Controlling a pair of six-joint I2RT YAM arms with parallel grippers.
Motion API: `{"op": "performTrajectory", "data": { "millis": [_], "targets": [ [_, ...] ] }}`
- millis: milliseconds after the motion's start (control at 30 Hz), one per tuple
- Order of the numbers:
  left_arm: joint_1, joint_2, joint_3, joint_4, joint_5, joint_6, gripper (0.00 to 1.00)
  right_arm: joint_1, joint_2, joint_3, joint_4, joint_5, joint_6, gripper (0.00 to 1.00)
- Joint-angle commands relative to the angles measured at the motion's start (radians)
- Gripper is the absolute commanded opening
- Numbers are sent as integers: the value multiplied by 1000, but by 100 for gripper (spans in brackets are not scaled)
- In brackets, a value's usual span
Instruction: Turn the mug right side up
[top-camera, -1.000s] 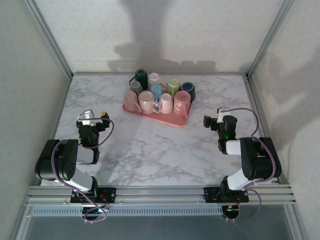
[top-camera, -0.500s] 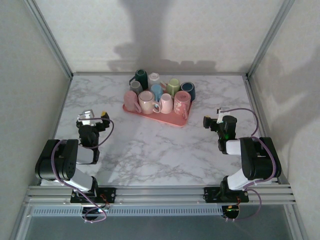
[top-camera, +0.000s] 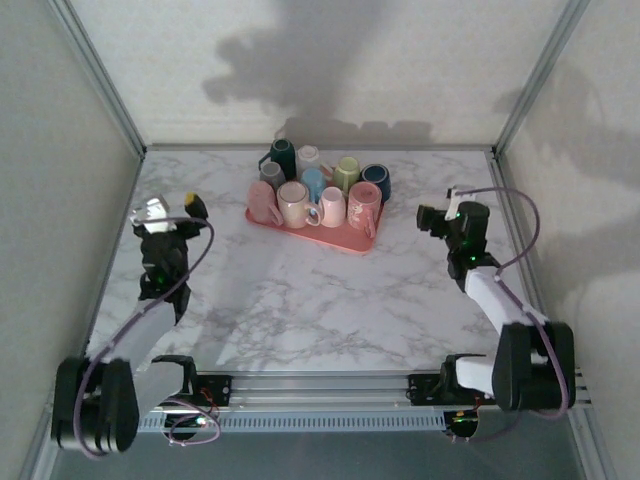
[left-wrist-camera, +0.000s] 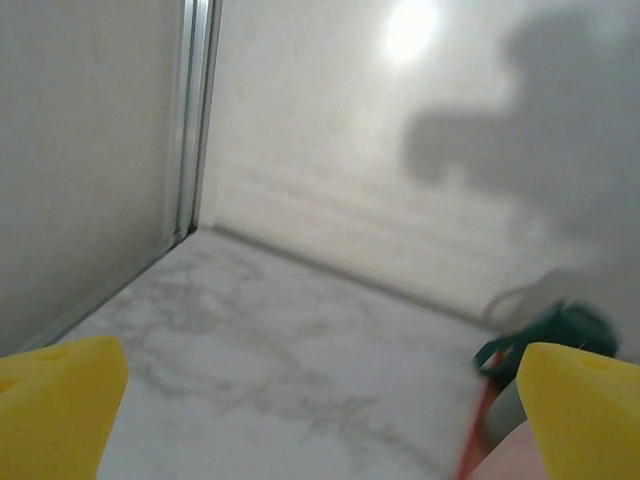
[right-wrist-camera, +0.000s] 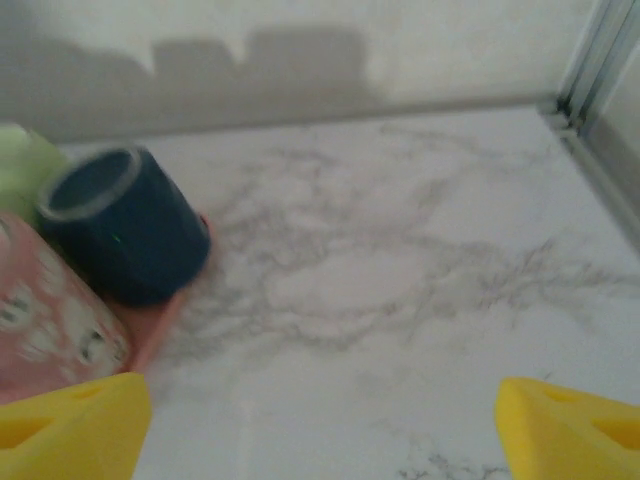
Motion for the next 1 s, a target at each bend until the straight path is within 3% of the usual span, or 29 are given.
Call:
{"op": "performTrajectory", "data": {
  "millis": [0,100,233,400,633,967],
  "targets": [
    [-9,-117,119,-373,44,-128,100,14,-87,77,-318,-89,78,84],
    [-10,-167,194,-539,200,-193,99,40,-137,136,-461,-153,93,79],
    [-25,-147,259,-676,487,-225,100,105,-116,232,-642,-219,105,70],
    [-99,-76,263,-710,666,-317,99,224,25,346,-795,-201,55,65],
    [-186,-31,232,-661,644,-356,99,298,221,447,-798,-134,55,57],
    [-205,90,212,-588,790,-376,93,333,427,589,-782,-84,35,52]
  ]
}}
